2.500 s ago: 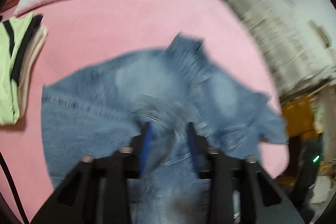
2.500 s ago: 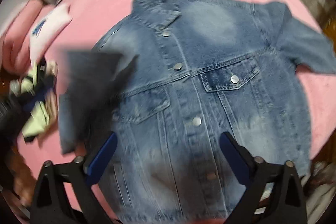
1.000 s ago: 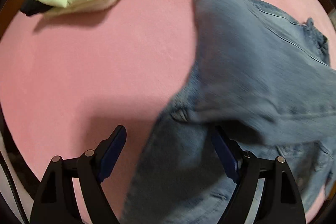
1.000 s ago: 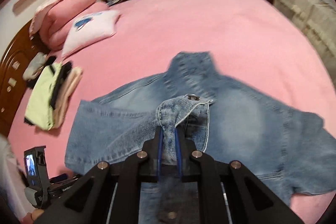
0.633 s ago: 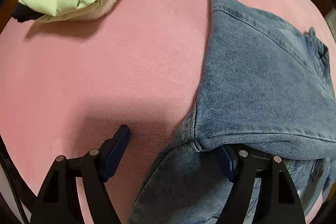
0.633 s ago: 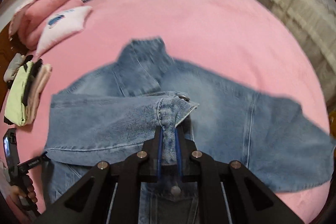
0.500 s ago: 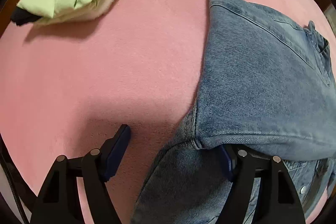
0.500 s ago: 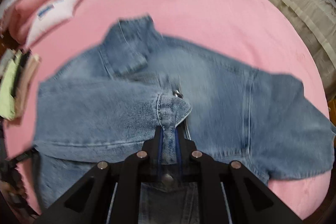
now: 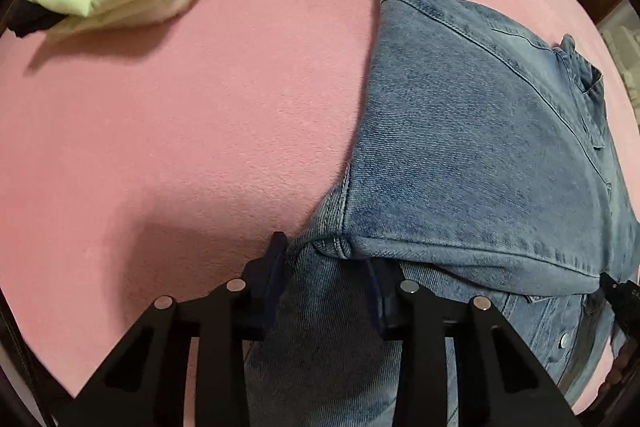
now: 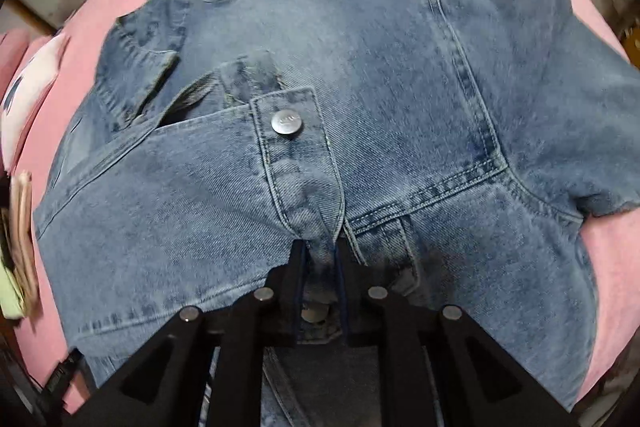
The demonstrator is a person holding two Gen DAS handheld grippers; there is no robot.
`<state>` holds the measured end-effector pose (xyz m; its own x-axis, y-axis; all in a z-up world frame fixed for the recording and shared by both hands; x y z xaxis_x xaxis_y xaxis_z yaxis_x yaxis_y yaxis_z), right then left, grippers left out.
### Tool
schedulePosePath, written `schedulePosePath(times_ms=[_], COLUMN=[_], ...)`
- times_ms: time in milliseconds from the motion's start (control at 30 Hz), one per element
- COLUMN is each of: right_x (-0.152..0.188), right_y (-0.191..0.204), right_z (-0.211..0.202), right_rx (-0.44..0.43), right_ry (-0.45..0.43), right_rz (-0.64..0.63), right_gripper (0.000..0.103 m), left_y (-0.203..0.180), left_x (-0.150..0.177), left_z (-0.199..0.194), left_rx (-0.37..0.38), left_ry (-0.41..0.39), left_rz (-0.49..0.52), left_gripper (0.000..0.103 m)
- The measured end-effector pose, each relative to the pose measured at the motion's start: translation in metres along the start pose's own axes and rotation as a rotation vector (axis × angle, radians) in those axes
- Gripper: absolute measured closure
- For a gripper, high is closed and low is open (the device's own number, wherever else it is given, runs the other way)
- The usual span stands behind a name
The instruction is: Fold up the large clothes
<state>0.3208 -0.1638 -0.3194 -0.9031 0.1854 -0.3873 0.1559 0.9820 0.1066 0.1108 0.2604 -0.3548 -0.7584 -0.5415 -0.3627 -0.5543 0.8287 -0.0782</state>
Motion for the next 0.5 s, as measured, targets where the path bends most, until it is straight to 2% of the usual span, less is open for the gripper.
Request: schedulePosePath(times_ms=[33, 67, 167, 200, 267, 300, 367, 433, 467, 500], right_x=[0.001, 0.001, -0.006, -0.009, -0.015, -0.015, -0.011, 0.004, 0.015, 0.024], right_y=[0.001, 0.000, 0.003, 0.005, 0.014, 0.022, 0.047, 0.073, 0.090, 0.106], right_z=[-0.007, -0.014, -0.048, -0.060, -0.081, -0.088, -0.093, -0.090, -0.084, -0.081], right_rx=[0.026, 0.050, 0.132, 0.152, 0.136, 0.091, -0.077, -0.273, -0.377, -0.435], right_ry=[-0.011, -0.021, -0.131, -0.173, -0.240, -0.254, -0.235, -0.162, -0.106, -0.064], right_rz=[-0.043, -0.070, -0.159, -0.181, -0.200, -0.198, -0.184, -0.152, -0.114, -0.087], right_gripper=[0.084, 0.077, 0.073, 0.070, 0.067, 0.067, 0.067, 0.067, 0.069, 0.081], left_y=[-0.005, -0.026, -0.032, -0.038, -0.056, -0.069, -0.088, -0.118, -0.123, -0.137], left_x=[-0.007, -0.017, -0.014, -0.015, -0.017, -0.016, -0.018, -0.022, -0.014, -0.014], left_z=[-0.001, 0.008, -0.021, -0.030, -0.044, -0.051, -0.052, -0.041, -0.044, -0.035], left_rx=[-0.024, -0.057, -0.104, -0.100, -0.028, 0.059, 0.145, 0.201, 0.210, 0.222], left_ry=[0.005, 0.002, -0.041, -0.056, -0.067, -0.063, -0.043, -0.006, 0.008, 0.040], left_rz=[0.019, 0.049, 0.121, 0.129, 0.127, 0.120, 0.115, 0.119, 0.121, 0.127], left_gripper=[0.065, 0.063, 0.061, 0.060, 0.061, 0.061, 0.063, 0.080, 0.091, 0.092])
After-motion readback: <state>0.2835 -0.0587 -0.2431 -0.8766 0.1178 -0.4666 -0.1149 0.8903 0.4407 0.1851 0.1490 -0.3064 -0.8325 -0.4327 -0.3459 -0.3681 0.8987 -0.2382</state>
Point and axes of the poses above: each gripper's, at about its wrist camera, not at the fingertips, and z roughly the way its jaws point, y to its left, x to its underside, the point moved 7 cm from there along z, roughly the way its jaws point, and after that the axes turned 10 degrees about -y, right-handed, at the moved point
